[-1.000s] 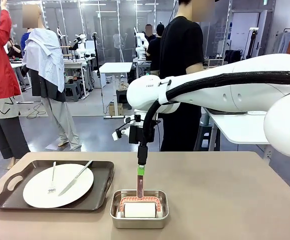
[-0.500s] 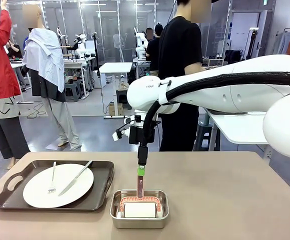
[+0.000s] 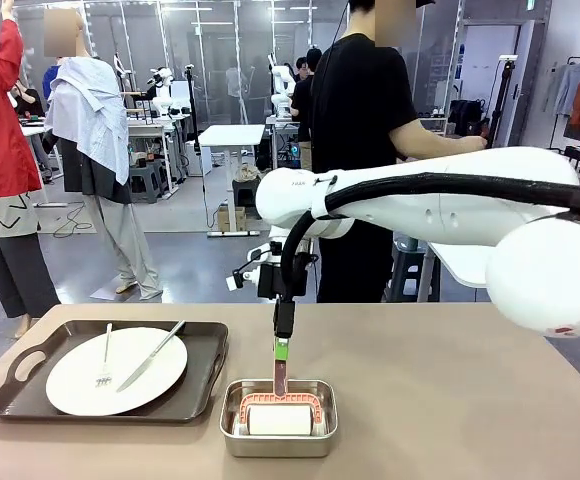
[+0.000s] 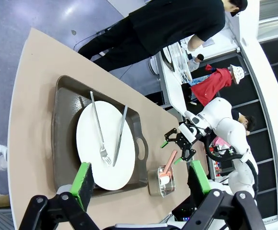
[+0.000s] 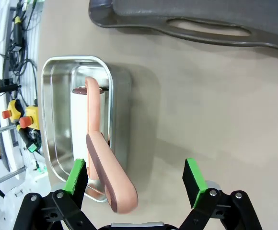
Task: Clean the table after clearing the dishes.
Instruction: When the left (or right) Handle tray is removed, use the left hand (or right hand) to clean the left (or right) side of the table with the Lint Roller.
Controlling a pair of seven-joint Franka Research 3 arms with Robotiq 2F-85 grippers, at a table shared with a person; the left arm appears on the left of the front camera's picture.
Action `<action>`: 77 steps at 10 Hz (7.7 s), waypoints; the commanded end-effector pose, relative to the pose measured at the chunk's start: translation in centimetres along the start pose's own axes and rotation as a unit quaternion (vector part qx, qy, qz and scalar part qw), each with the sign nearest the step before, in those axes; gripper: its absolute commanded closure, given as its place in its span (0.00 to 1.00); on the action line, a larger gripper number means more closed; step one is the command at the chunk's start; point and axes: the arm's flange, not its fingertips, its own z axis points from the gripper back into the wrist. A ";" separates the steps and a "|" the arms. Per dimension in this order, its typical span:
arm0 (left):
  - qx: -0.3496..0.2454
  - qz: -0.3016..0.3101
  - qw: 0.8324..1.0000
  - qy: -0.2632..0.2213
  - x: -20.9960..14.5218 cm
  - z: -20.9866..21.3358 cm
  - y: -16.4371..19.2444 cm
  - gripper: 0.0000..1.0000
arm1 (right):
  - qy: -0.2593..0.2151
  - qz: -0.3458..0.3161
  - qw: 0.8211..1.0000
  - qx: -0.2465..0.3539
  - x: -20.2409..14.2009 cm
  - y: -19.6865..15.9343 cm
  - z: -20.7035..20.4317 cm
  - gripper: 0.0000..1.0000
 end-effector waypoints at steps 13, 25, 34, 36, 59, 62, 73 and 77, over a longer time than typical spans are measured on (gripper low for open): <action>-0.009 -0.001 1.000 -0.003 0.3 0.3 -0.2 0.00 | 0.038 -0.027 0.995 0.093 1.7 0.2 -0.3 0.41; -0.009 -0.001 1.000 -0.003 0.3 0.3 -0.2 0.00 | 0.042 -0.037 0.994 0.089 2.5 1.2 0.2 1.00; -0.009 -0.001 1.000 -0.003 0.3 0.3 -0.2 0.00 | -0.056 -0.288 0.955 -0.045 -1.5 16.8 10.5 1.00; -0.009 -0.001 1.000 -0.003 0.3 0.3 -0.2 0.00 | -0.152 -0.437 0.880 -0.106 -8.2 20.5 9.8 1.00; -0.009 -0.001 1.000 -0.003 0.3 0.3 -0.2 0.00 | -0.447 -0.582 0.675 0.081 -29.8 10.6 1.9 0.78; -0.009 -0.001 1.000 -0.003 0.3 0.3 -0.2 0.00 | -0.432 -0.585 0.685 0.052 -30.2 8.4 1.2 0.78; -0.009 -0.001 1.000 -0.003 0.3 0.3 -0.2 0.00 | -0.306 -0.681 0.657 -0.100 -35.7 8.1 -2.9 0.78; -0.009 -0.001 1.000 -0.003 0.3 0.3 -0.2 0.00 | -0.256 -0.716 0.640 -0.107 -37.9 9.5 -4.4 0.78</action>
